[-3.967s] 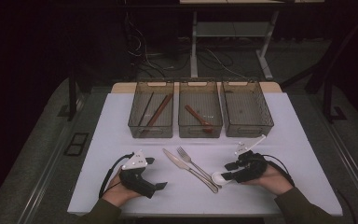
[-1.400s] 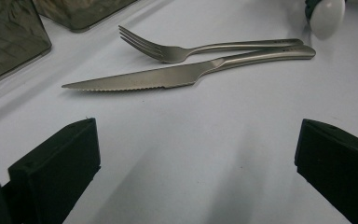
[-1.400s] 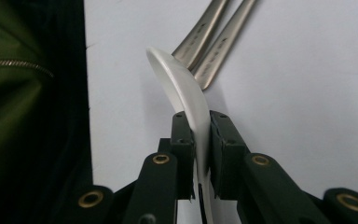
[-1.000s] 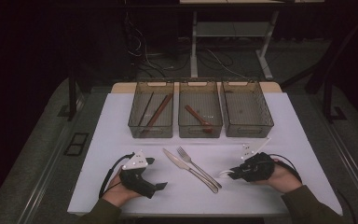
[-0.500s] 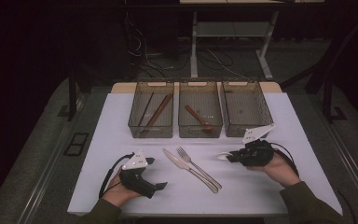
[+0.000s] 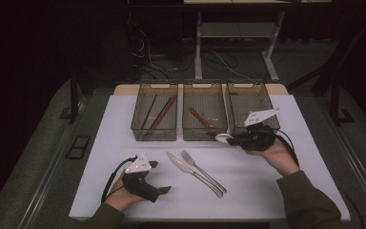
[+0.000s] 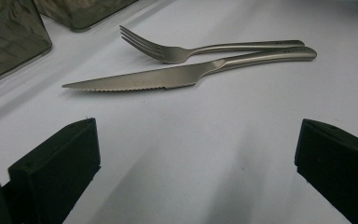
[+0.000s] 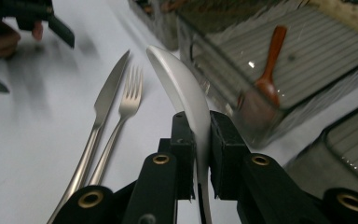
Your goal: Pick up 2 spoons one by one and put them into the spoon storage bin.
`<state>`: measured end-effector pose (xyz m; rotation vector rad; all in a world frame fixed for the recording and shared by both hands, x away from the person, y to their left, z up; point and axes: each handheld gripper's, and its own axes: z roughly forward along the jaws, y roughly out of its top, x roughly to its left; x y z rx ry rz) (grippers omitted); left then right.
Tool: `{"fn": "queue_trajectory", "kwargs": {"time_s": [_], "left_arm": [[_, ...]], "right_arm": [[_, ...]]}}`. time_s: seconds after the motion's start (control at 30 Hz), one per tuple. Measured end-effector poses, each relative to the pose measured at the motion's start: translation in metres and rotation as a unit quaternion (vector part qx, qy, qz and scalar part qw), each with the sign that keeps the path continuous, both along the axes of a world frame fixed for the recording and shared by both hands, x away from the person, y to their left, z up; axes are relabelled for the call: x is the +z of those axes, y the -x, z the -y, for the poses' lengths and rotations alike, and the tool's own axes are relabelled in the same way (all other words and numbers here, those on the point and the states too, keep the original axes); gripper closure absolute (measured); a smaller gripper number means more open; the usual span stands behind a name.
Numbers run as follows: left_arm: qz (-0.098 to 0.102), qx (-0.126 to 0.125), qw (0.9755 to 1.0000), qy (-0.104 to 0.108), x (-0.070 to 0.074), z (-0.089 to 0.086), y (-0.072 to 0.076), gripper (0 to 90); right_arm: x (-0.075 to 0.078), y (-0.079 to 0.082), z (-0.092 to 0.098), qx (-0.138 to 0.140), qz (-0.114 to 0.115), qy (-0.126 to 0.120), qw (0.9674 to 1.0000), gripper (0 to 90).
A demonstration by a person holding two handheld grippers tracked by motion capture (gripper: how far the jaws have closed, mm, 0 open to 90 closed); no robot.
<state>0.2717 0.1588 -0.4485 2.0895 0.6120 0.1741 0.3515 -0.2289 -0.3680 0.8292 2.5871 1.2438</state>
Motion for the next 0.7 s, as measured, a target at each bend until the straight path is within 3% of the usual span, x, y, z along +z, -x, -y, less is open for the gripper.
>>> {"fn": "queue_trajectory", "kwargs": {"time_s": [0.33,0.7], "left_arm": [[-0.001,-0.002,1.0000,0.002,0.000,0.000,0.001,0.0],[-0.002,-0.001,1.0000,0.005,0.000,0.001,0.001,0.0]], "right_arm": [[0.024,-0.038,-0.026,-0.011,0.017,-0.003,0.9998,80.6],[0.024,-0.077,-0.062,-0.010,0.012,0.024,0.9996,80.6]]}}
